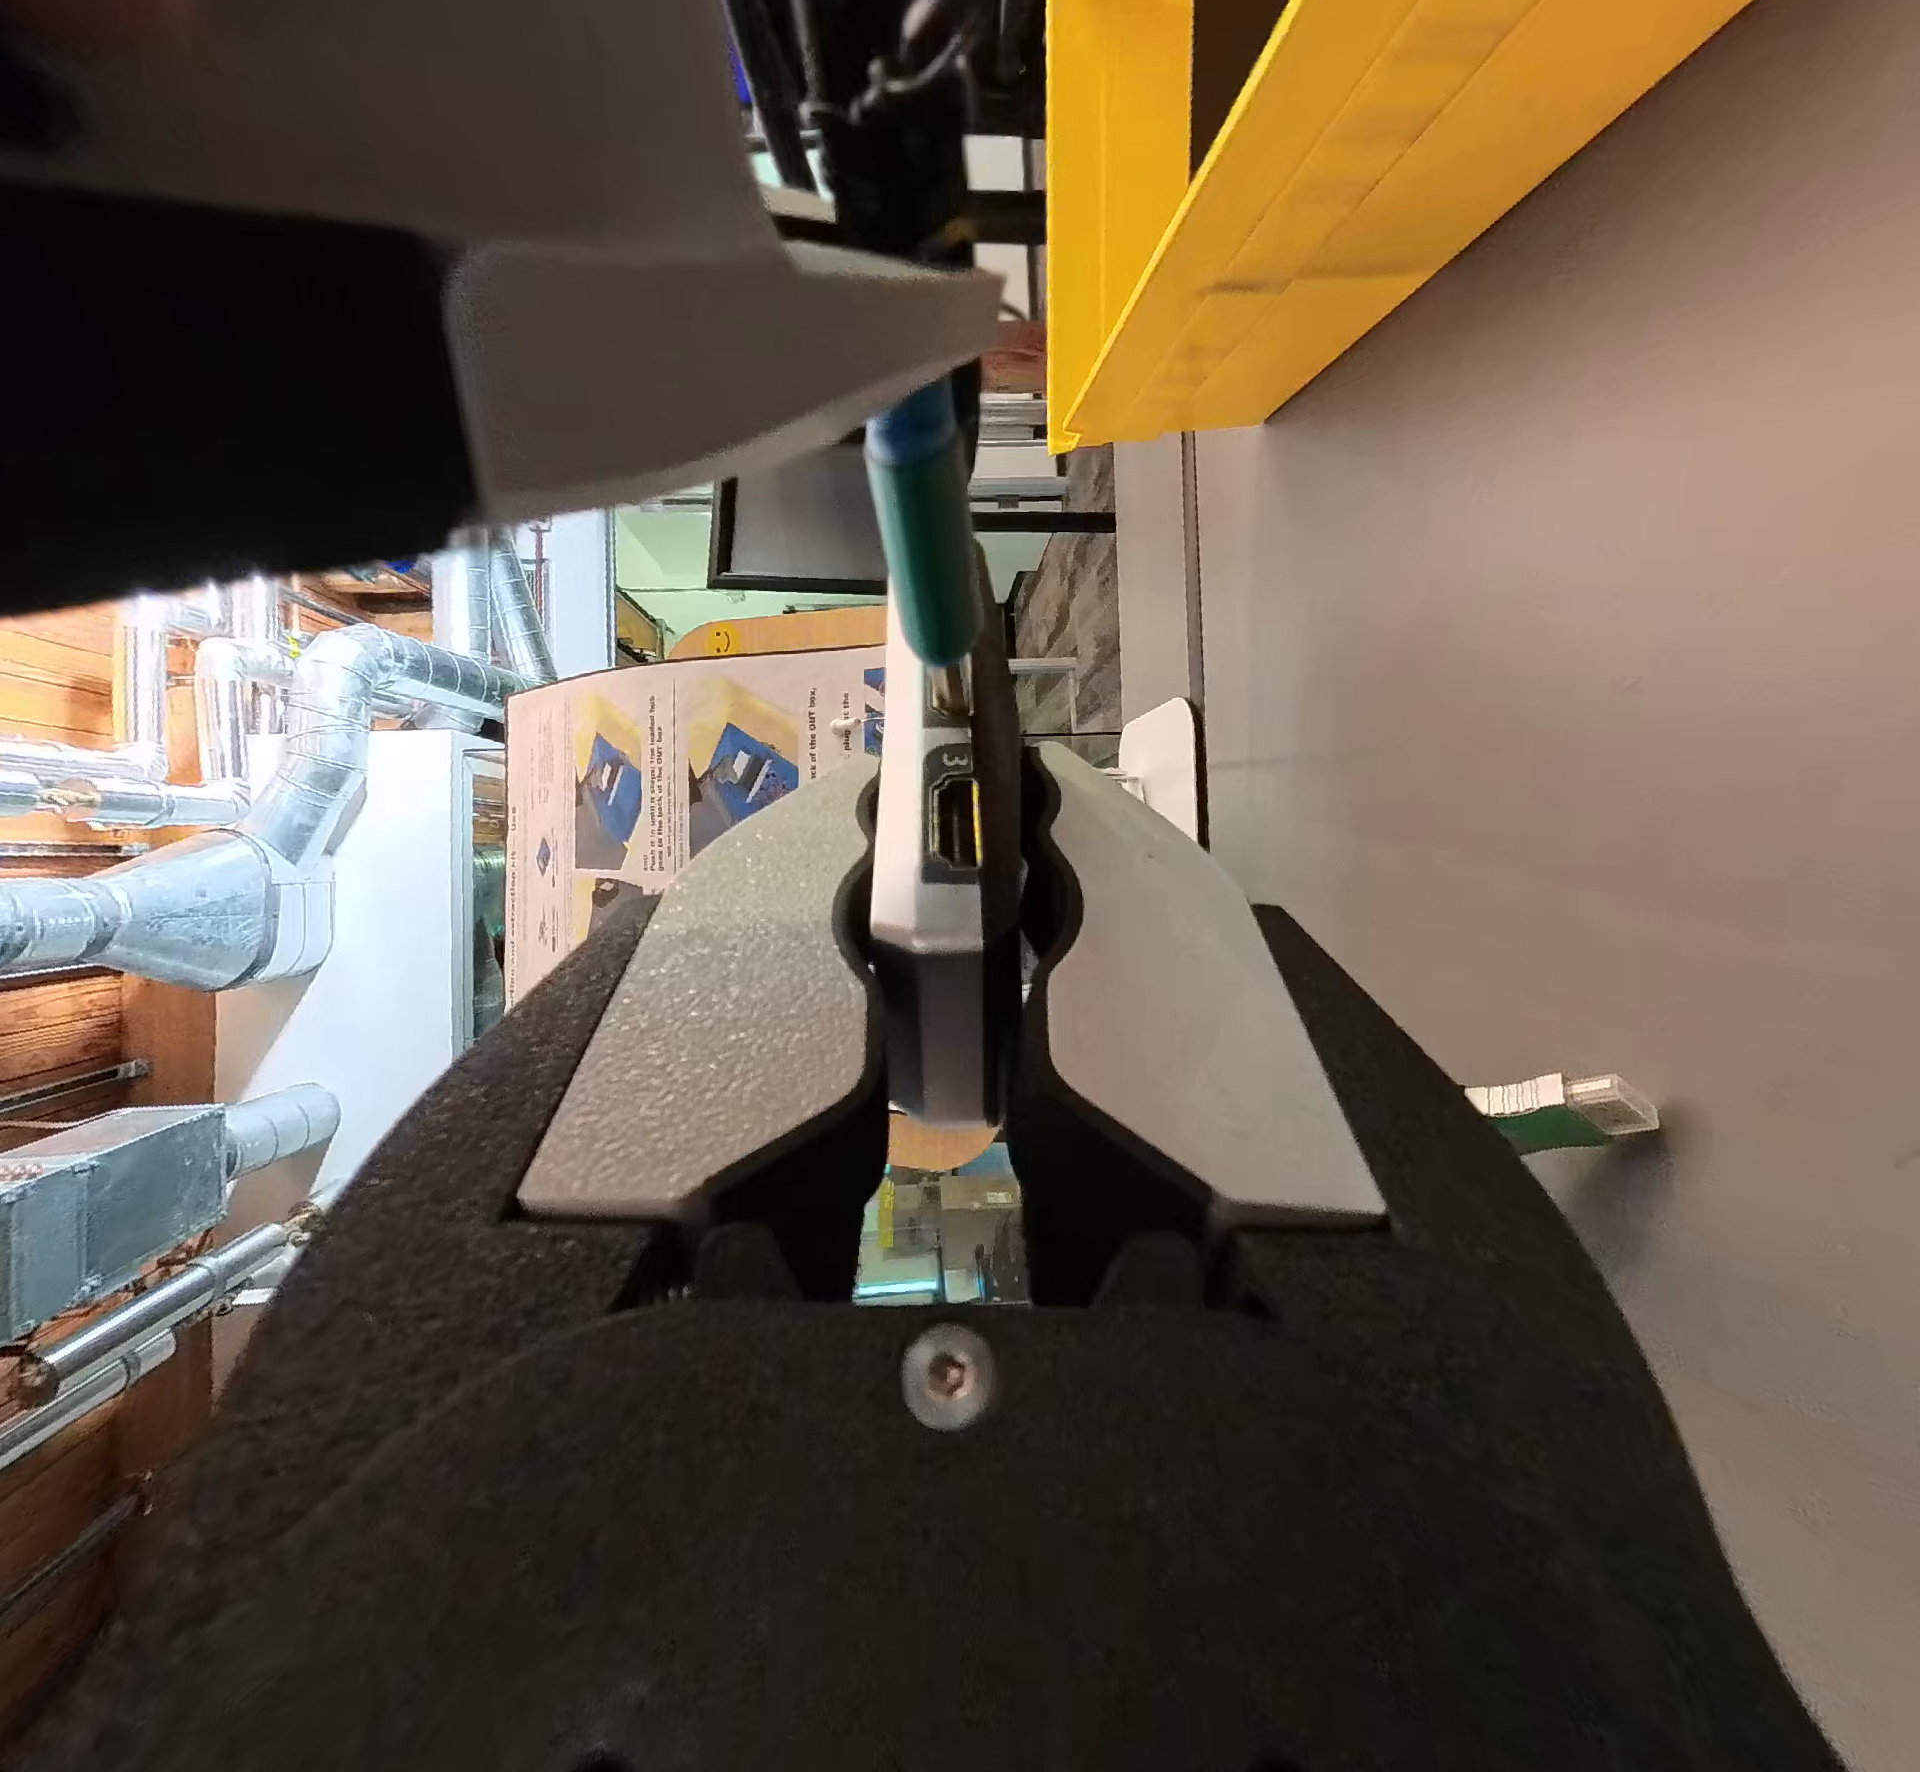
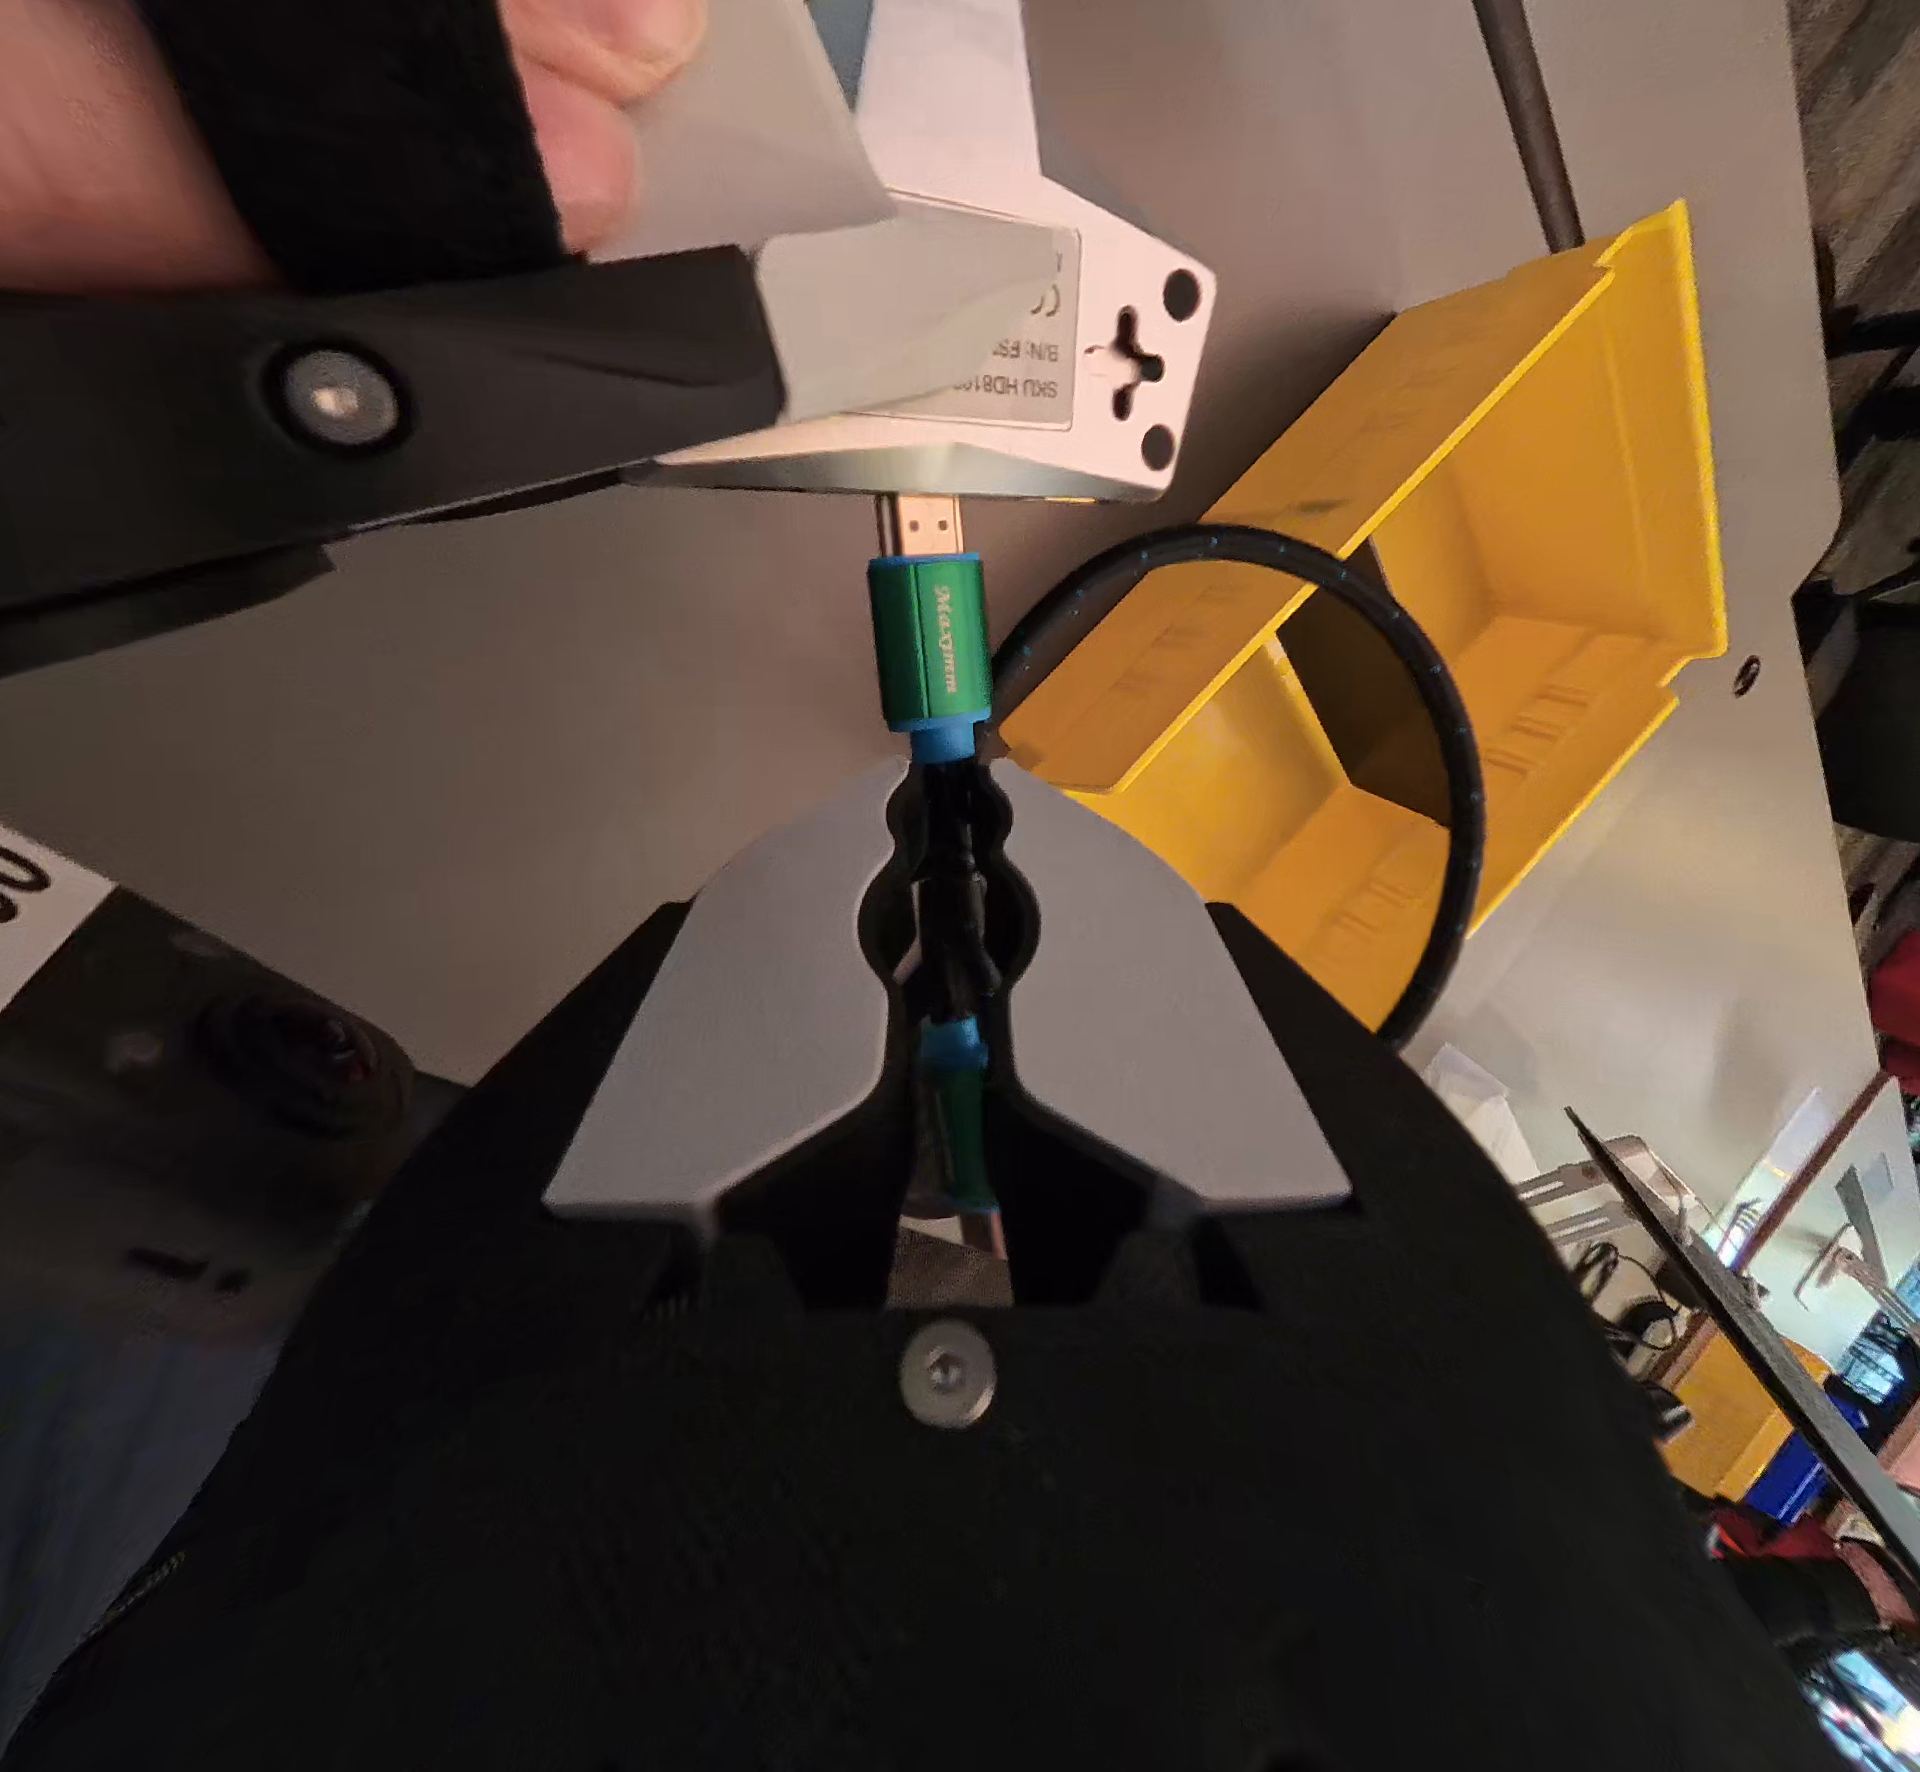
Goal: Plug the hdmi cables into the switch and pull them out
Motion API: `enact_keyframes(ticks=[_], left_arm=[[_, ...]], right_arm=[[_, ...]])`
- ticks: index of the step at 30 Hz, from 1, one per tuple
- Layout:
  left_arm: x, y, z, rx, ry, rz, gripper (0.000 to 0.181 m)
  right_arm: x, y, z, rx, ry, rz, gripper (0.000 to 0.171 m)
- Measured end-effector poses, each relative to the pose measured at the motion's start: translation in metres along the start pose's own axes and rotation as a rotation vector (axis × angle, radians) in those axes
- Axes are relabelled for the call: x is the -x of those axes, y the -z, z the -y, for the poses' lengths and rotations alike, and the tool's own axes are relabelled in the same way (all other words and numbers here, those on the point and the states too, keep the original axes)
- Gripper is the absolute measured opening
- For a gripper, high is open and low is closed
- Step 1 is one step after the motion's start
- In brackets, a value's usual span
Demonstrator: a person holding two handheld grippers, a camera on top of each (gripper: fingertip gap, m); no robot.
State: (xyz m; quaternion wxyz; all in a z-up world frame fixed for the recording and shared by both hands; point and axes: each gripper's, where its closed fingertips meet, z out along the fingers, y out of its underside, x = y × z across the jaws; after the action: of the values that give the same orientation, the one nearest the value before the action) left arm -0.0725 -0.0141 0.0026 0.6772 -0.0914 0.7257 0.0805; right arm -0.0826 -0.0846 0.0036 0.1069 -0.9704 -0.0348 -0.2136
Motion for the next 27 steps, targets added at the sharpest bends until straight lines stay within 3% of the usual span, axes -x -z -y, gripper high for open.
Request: enact_keyframes(ticks=[6, 27], left_arm=[[0.002, -0.002, -0.004, -0.015, 0.14, -0.032, 0.023], [0.005, -0.003, 0.0, -0.063, 0.188, -0.014, 0.023]], right_arm=[[0.009, 0.006, 0.008, -0.039, -0.004, 0.052, 0.006], [-0.005, 0.005, 0.004, -0.016, -0.011, 0.018, 0.007]])
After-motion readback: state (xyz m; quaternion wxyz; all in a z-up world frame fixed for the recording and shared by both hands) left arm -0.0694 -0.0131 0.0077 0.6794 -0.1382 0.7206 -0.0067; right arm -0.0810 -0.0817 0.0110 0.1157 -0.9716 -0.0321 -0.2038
